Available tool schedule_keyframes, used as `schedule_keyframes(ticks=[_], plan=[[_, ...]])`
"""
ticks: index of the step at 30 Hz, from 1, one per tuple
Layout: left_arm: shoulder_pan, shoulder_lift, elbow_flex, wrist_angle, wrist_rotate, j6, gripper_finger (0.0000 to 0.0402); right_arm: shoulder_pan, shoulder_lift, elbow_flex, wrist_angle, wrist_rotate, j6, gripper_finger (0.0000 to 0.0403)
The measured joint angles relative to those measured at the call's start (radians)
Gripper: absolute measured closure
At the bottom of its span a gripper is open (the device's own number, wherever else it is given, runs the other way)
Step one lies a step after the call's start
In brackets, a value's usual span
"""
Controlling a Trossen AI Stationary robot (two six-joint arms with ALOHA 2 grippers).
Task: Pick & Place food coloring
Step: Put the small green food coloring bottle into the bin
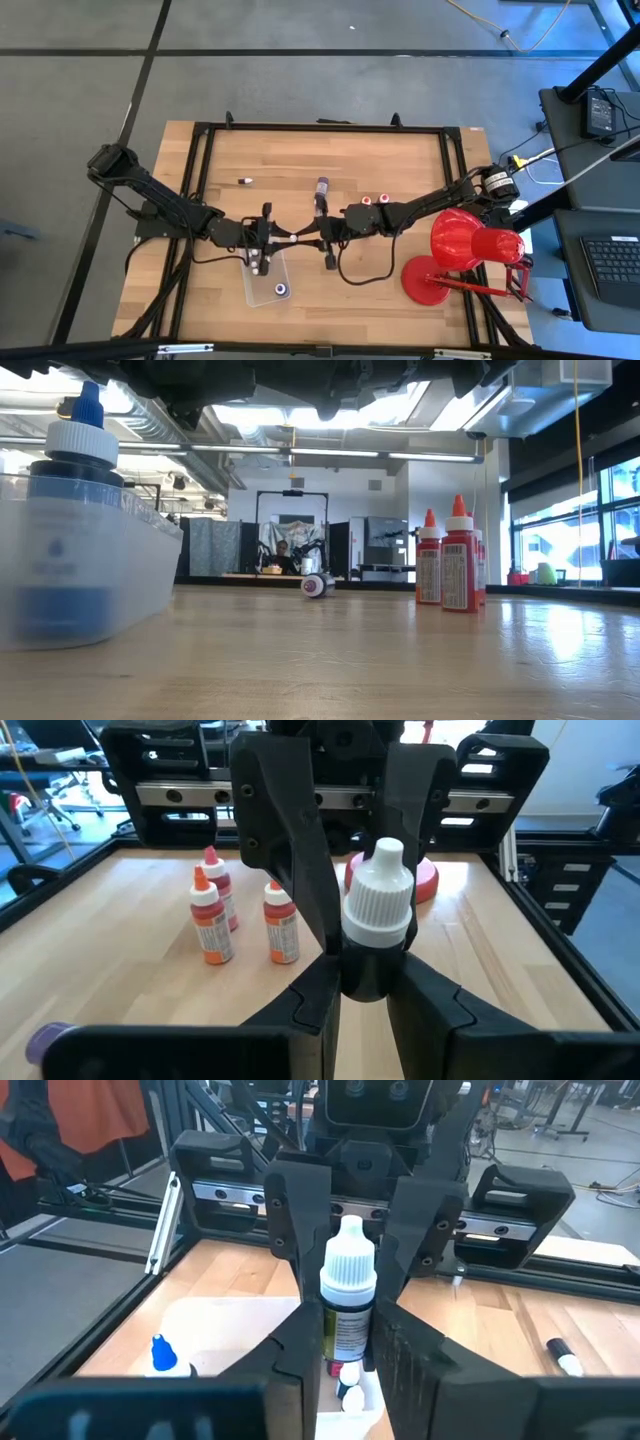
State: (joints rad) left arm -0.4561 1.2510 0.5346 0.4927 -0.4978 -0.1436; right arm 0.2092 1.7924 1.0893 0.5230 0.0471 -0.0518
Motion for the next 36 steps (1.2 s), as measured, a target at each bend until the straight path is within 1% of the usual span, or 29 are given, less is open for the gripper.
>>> schedule_keyframes(ticks=[7, 11, 36], plan=[[0.0, 0.0, 0.0, 0.005, -0.004, 0.0, 0.0335, 0.0, 0.0, 0.0, 0.003, 0.002, 0.006, 0.0299], [0.0, 0.004, -0.001, 0.016, -0.006, 0.03, 0.0335, 0.0, 0.0, 0.0, 0.009, 0.003, 0.006, 0.029], [0.0, 0.009, -0.001, 0.062, -0.008, 0.035, 0.0335, 0.0, -0.001, 0.0, 0.043, 0.002, -0.004, 0.029]])
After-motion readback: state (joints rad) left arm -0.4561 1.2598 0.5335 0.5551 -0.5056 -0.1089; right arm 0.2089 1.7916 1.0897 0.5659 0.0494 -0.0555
